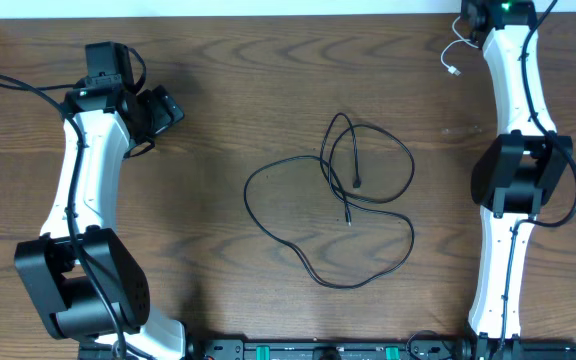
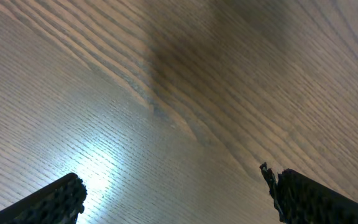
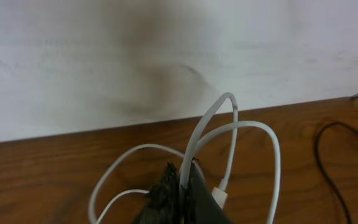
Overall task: Untangle cables
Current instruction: 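Lift the white cable with the right gripper toward the upper right corner, then release the white cable at the upper right corner of the table, then move the right gripper back to the black cable at the center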
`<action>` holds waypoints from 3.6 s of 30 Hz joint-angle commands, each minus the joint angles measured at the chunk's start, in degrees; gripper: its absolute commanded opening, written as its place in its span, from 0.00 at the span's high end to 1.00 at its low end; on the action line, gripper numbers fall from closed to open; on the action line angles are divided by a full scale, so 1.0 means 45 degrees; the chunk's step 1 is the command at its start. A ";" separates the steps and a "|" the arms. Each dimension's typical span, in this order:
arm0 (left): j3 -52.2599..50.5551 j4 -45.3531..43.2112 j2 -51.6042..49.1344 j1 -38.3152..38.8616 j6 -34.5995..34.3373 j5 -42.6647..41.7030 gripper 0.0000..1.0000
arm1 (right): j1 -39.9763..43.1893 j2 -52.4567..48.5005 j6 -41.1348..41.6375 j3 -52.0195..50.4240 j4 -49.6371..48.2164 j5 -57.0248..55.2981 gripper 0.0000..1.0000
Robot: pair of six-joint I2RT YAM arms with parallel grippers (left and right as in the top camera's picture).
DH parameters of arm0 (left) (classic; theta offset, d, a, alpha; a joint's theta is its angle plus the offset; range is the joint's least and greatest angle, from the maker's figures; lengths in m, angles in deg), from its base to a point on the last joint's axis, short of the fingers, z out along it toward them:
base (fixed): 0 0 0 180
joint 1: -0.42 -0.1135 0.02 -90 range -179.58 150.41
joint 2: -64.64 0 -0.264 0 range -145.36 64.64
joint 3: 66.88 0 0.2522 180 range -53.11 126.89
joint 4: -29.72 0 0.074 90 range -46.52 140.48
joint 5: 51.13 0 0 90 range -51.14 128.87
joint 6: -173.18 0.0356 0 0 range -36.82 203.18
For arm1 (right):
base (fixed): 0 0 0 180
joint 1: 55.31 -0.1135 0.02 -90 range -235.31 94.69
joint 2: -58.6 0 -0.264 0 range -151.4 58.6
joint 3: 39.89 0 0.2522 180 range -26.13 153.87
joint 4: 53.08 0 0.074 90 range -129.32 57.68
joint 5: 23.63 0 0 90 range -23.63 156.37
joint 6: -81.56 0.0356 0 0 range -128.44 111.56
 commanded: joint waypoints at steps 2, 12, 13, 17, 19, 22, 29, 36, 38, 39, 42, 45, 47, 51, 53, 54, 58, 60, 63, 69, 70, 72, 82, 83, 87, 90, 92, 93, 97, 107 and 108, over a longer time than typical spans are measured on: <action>0.0000 -0.0053 0.0092 -0.0029 0.0121 -0.0029 0.02 | -0.0024 -0.0374 -0.0136 0.0097 0.0301 0.0602 0.99; 0.0000 -0.0073 0.0092 -0.0029 0.0126 -0.0029 0.02 | 0.0058 -0.0423 -0.1695 0.0107 0.0908 0.0403 0.99; 0.0000 -0.0073 0.0092 -0.0029 0.0121 -0.0029 0.02 | 0.0068 -0.0355 -0.1690 0.0117 0.0889 0.0010 0.99; 0.0000 -0.0073 0.0092 -0.0029 0.0121 -0.0029 0.01 | 0.0155 0.0223 -0.1700 0.0214 0.0709 -0.1438 0.99; 0.0000 -0.0073 0.0092 -0.0029 0.0121 -0.0029 0.01 | 0.0223 0.0704 -0.1700 0.0248 0.0529 -0.1783 0.99; 0.0000 -0.0073 0.0092 -0.0029 0.0121 -0.0029 0.01 | 0.0359 0.1656 -0.1851 0.0253 0.0321 -0.1802 0.99; 0.0000 -0.0068 0.0092 -0.0029 0.0121 -0.0034 0.01 | 0.0651 0.3254 -0.2953 0.0253 -0.0631 -0.1851 0.99; 0.0000 -0.0068 0.0092 -0.0029 0.0121 -0.0034 0.01 | 0.0763 0.3181 -0.2958 0.0228 -0.0393 -0.1783 0.99; 0.0000 -0.0068 0.0092 -0.0029 0.0121 -0.0034 0.01 | 0.0748 0.2963 -0.2812 0.0214 -0.0151 -0.1783 0.99; 0.0000 -0.0068 0.0092 -0.0029 0.0121 -0.0034 0.01 | 0.0748 0.2817 -0.2705 0.0199 -0.0068 -0.1783 0.99; 0.0000 -0.0063 0.0092 -0.0029 0.0121 -0.0034 0.01 | 0.0772 0.2268 -0.2385 0.0170 0.0092 -0.1778 0.99; 0.0000 -0.0063 0.0092 -0.0029 0.0121 -0.0034 0.02 | 0.0845 0.1574 -0.2074 0.0170 0.0316 -0.1792 0.99; 0.0000 -0.0063 0.0092 -0.0029 0.0126 -0.0034 0.02 | 0.0991 0.1039 -0.1452 0.0170 0.0573 -0.1797 0.99; 0.0000 -0.0063 0.0092 -0.0029 0.0126 -0.0034 0.01 | 0.1423 0.0301 0.0068 0.0170 0.1141 -0.1787 0.90; 0.0000 -0.0063 0.0092 -0.0029 0.0126 -0.0029 0.01 | 0.1705 0.0107 0.0777 0.0170 0.1472 -0.1656 0.66; 0.0000 -0.0068 0.0092 -0.0029 0.0126 -0.0029 0.01 | 0.1812 0.0034 0.0850 0.0170 0.1622 -0.1365 0.53; 0.0000 -0.0068 0.0092 -0.0029 0.0121 -0.0034 0.02 | 0.2079 0.0107 0.0831 0.0189 0.2089 -0.0355 0.06; 0.0000 -0.0068 0.0092 -0.0029 0.0121 -0.0034 0.02 | 0.2089 0.0248 0.0699 0.0199 0.2244 -0.0151 0.01; 0.0000 -0.0068 0.0092 -0.0029 0.0121 -0.0034 0.02 | 0.2084 0.0656 0.0053 0.0223 0.2584 0.0996 0.01; 0.0000 -0.0068 0.0092 -0.0029 0.0121 -0.0029 0.02 | 0.2074 0.1841 -0.0126 0.0223 0.3638 0.2730 0.01; 0.0000 -0.0068 0.0092 -0.0029 0.0126 -0.0034 0.02 | 0.2059 0.2113 -0.0121 0.0223 0.3939 0.3060 0.01; 0.0000 0.0092 0.0097 -0.0029 0.0131 -0.0039 0.02 | 0.2045 0.2696 -0.0121 0.0223 0.4673 0.3857 0.01; 0.0233 -0.0233 0.1248 -0.0019 0.1991 -0.1899 0.01 | 0.1773 0.5931 -0.0117 0.0223 0.9214 0.8276 0.02; 0.0238 -0.0155 0.1705 -0.0019 0.2001 -0.1996 0.01 | 0.1724 0.6222 -0.0117 0.0223 0.9549 0.8529 0.02; 0.0238 0.0311 0.3653 -0.0019 0.2025 -0.2123 0.01 | 0.1554 0.7179 -0.0121 0.0223 1.0618 0.9175 0.02; 0.0238 0.0588 0.5037 -0.0019 0.2025 -0.2127 0.01 | 0.1472 0.7630 -0.0126 0.0223 1.1458 0.9457 0.01; 0.0233 0.0777 0.5838 -0.0019 0.2025 -0.2171 0.01 | 0.1384 0.7732 -0.0126 0.0223 1.2026 0.9457 0.01; 0.0233 0.0894 0.6169 -0.0019 0.2025 -0.2259 0.01 | 0.1331 0.7742 -0.0126 0.0223 1.2322 0.9457 0.01; 0.0228 0.1569 0.6946 -0.0019 0.2016 -0.2958 0.00 | 0.0942 0.7621 -0.0714 0.0194 1.3537 0.9432 0.02; -0.0593 0.3313 0.6237 -0.0019 0.1535 -0.3079 0.07 | -0.0729 0.7616 -0.0782 -0.1564 1.3512 0.9403 0.02; -0.0695 0.3400 0.6120 -0.0019 0.1535 -0.3075 0.07 | -0.0957 0.7616 -0.0782 -0.1923 1.3328 0.9398 0.02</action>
